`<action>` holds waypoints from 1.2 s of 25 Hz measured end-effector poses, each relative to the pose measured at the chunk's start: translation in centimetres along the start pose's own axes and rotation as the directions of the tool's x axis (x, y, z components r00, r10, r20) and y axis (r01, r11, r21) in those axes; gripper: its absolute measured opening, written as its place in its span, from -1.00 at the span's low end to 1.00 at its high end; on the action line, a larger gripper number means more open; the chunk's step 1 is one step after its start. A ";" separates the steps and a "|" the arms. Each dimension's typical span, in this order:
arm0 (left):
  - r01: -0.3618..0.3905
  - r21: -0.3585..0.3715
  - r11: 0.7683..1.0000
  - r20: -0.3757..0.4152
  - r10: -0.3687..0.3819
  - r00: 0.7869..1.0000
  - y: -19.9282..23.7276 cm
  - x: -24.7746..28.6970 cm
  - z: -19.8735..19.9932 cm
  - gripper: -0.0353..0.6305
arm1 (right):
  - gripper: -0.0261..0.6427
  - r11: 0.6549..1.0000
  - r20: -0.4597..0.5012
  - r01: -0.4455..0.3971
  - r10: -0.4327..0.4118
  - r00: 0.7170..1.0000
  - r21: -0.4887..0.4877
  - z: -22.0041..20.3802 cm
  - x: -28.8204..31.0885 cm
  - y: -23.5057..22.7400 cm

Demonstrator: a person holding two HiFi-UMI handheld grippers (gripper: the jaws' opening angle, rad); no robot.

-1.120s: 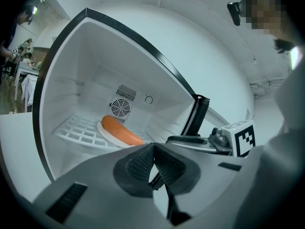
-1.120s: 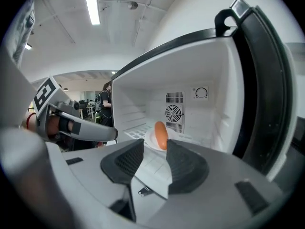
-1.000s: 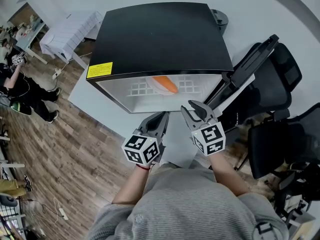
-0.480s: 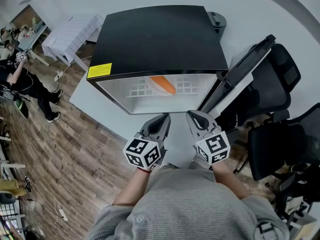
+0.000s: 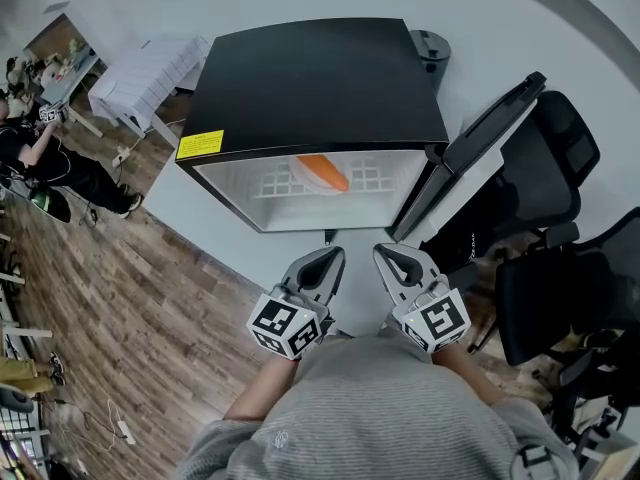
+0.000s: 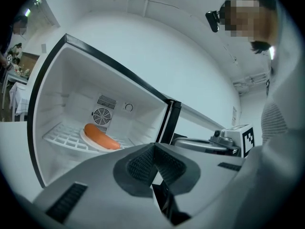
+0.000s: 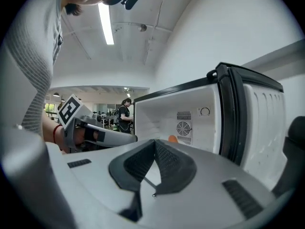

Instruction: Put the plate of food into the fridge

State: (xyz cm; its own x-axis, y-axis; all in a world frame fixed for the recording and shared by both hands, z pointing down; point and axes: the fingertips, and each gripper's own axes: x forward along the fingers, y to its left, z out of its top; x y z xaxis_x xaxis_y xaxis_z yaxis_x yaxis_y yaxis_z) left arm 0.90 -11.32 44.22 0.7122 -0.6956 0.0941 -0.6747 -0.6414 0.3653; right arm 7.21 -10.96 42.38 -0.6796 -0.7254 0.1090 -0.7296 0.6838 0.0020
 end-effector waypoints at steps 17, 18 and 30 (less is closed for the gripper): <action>0.055 0.160 0.986 0.057 -0.065 0.996 -5.0 -0.1 0.4 -0.86 | -0.88 0.997 0.087 -0.074 0.071 0.994 0.038 1.2 -3.5 1.9; 0.054 0.163 0.985 0.057 -0.064 0.996 -5.1 0.0 0.4 -0.86 | -0.88 0.997 0.091 -0.072 0.069 0.993 0.034 1.4 -3.5 1.9; 0.037 0.158 0.987 0.068 -0.048 0.996 -5.0 -0.3 0.5 -0.86 | -0.89 0.997 0.080 -0.075 0.074 0.994 0.012 1.4 -3.4 2.3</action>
State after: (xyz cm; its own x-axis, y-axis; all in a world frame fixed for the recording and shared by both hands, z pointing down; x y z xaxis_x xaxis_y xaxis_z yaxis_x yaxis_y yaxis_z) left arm 3.98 -8.00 41.91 0.7291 -0.6842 0.0126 -0.6699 -0.7099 0.2174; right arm 7.74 -7.07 40.58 -0.7357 -0.6767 0.0287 -0.6773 0.7355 -0.0180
